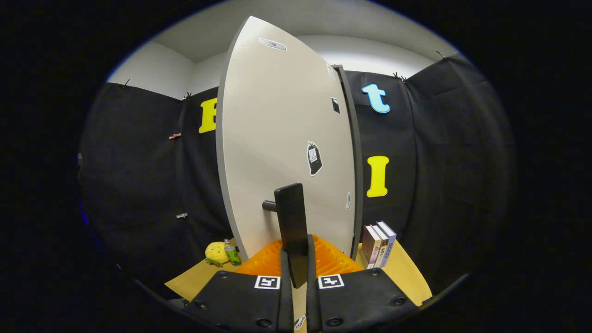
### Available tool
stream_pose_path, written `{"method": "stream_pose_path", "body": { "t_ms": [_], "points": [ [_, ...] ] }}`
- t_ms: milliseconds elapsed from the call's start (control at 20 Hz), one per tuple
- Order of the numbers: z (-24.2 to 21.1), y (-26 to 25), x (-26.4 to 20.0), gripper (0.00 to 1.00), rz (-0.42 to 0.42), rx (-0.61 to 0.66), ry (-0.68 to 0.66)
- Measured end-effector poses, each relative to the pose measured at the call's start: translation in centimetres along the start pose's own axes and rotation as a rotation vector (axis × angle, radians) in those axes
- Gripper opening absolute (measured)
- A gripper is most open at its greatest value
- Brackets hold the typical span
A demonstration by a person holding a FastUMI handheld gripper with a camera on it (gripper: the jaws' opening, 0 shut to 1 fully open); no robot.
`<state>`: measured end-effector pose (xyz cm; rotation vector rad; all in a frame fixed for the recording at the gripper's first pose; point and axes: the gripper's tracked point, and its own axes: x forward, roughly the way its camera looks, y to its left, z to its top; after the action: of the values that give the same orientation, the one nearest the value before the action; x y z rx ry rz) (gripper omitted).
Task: Open the shoe cabinet door, grab the shoes and put them into the shoe cabinet, then close the shoe cabinet door.
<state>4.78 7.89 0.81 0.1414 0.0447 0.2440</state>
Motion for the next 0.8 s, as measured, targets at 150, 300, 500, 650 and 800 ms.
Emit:
{"method": "stream_pose_path", "body": {
  "t_ms": [150,300,500,650,800],
  "points": [
    [0.0,-1.1,-0.2,0.15,-0.026,0.009,0.01],
    [0.1,-2.8,-0.6,0.14,-0.075,-0.016,0.014],
    [-0.1,-3.5,-1.1,0.14,-0.117,0.043,0.037],
    [0.0,-4.5,-1.4,0.1,-0.142,0.047,0.042],
    [-0.1,-5.5,-1.3,0.06,-0.165,0.047,0.048]
  ]
}}
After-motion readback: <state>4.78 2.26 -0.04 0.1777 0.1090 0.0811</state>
